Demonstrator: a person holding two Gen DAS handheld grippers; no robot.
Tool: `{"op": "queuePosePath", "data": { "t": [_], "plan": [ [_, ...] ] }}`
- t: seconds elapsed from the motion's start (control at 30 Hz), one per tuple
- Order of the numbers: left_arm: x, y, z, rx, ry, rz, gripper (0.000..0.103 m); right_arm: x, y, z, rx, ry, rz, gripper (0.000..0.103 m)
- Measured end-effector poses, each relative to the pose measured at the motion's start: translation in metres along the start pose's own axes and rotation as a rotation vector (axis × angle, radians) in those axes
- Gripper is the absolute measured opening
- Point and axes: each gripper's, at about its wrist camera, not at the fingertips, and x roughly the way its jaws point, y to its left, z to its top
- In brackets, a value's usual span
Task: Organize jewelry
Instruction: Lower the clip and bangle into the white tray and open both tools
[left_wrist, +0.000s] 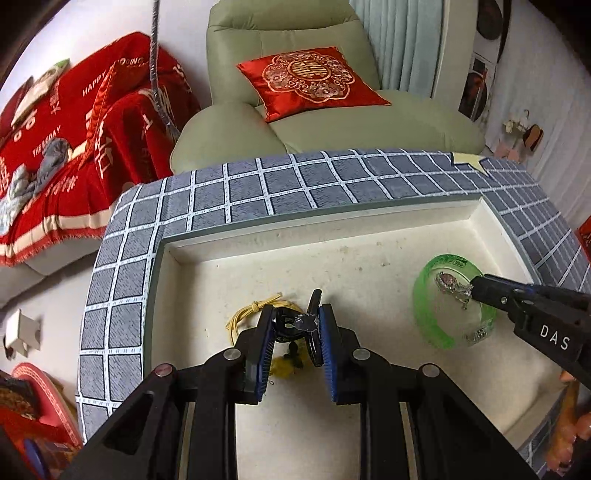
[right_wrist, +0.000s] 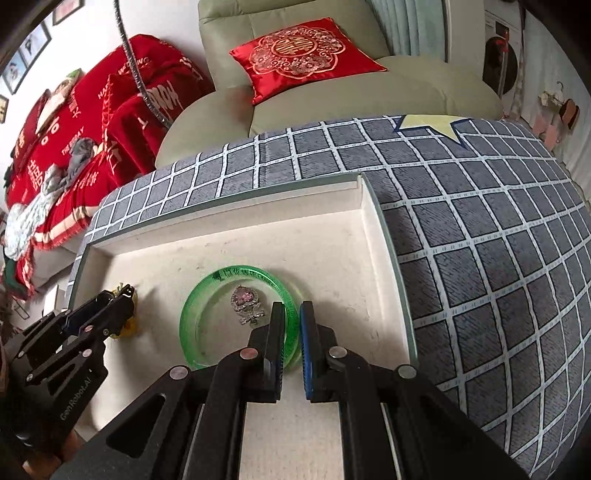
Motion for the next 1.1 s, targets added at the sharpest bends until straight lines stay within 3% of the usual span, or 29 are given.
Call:
{"op": "queuePosePath", "data": {
  "t": [0.37,0.4,0.43,0.5,0.87,0.97,1.03,1.1],
  "plan": [
    [0.002,-0.009,-0.002,0.028,-0.007,0.032,0.040,-0.009,0.002,0.001,0.004,0.001,0.033,0.011],
    [0.002,-0.009,-0.002,0.031,-0.009,0.035,0.040,-0.012,0.001,0.001,0.002,-0.002,0.037,0.019],
    [0.002,-0.010,-0.003,0.033,-0.011,0.040,0.040,-0.016,0.001,0.001,0.001,-0.009,0.040,0.040],
    [0.001,-0.012,-0.004,0.037,-0.013,0.049,0.040,-0.024,0.001,0.000,0.006,-0.026,0.052,0.070],
    [-0.002,-0.007,-0.003,0.014,-0.026,0.053,0.041,-0.075,-0.011,-0.030,0.063,-0.108,0.106,0.070],
    [-0.006,-0.006,-0.001,0.008,-0.042,0.075,0.103,-0.085,-0.022,-0.039,0.105,-0.118,0.113,0.070],
    [-0.013,-0.005,-0.001,0.002,-0.085,0.076,0.103,-0.092,-0.029,-0.045,0.133,-0.124,0.120,0.070],
    [-0.014,-0.005,0.001,0.001,-0.075,0.065,0.103,-0.097,-0.033,-0.049,0.142,-0.126,0.120,0.070]
  ]
}}
